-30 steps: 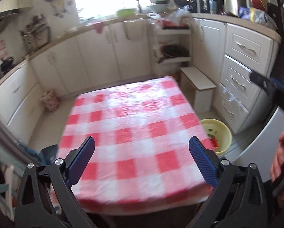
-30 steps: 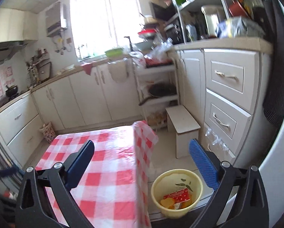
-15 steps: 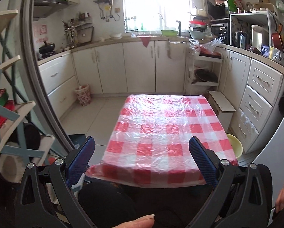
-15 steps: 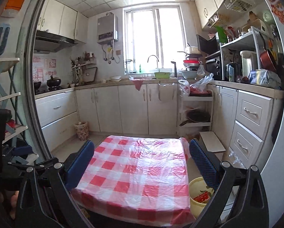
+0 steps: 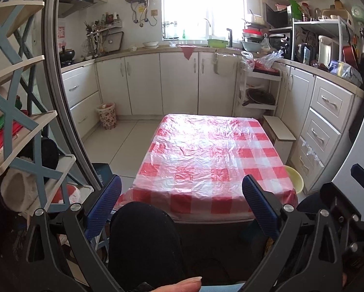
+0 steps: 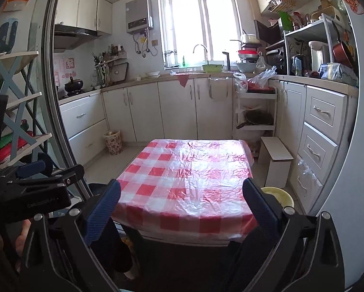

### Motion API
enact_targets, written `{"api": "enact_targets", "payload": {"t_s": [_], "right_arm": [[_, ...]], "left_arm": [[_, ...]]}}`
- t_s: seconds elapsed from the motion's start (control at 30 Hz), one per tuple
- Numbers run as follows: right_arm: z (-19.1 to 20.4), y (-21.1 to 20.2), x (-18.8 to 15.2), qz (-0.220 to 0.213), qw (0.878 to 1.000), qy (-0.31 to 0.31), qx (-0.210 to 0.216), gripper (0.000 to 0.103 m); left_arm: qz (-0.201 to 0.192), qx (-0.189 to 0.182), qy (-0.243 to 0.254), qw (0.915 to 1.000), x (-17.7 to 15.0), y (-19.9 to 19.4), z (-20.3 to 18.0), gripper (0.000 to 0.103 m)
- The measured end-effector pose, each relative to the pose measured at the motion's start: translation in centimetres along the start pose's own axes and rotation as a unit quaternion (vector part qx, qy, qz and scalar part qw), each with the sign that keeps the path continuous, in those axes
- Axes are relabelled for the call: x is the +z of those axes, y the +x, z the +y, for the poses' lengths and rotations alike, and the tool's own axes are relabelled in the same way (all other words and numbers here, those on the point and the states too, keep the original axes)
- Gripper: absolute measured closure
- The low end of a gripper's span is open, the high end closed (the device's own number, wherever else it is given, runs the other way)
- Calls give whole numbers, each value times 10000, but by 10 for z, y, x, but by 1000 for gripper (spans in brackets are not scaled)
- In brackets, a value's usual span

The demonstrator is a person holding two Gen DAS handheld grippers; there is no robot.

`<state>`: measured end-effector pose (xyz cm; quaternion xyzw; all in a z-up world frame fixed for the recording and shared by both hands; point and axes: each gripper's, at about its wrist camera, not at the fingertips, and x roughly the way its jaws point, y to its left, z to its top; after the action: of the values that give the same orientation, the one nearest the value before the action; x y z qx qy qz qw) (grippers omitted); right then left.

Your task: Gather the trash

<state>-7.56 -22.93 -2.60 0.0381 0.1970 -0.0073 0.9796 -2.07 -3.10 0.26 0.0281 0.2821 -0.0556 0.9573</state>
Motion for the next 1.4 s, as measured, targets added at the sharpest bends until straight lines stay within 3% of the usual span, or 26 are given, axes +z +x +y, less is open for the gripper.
{"api": "enact_targets", "payload": {"t_s": [1.4], "right_arm": [[-4,-9,-6,-252,9994,5,-243,7]], "left_arm": [[-76,174,190,9996,-2,-2,-12,8]]}}
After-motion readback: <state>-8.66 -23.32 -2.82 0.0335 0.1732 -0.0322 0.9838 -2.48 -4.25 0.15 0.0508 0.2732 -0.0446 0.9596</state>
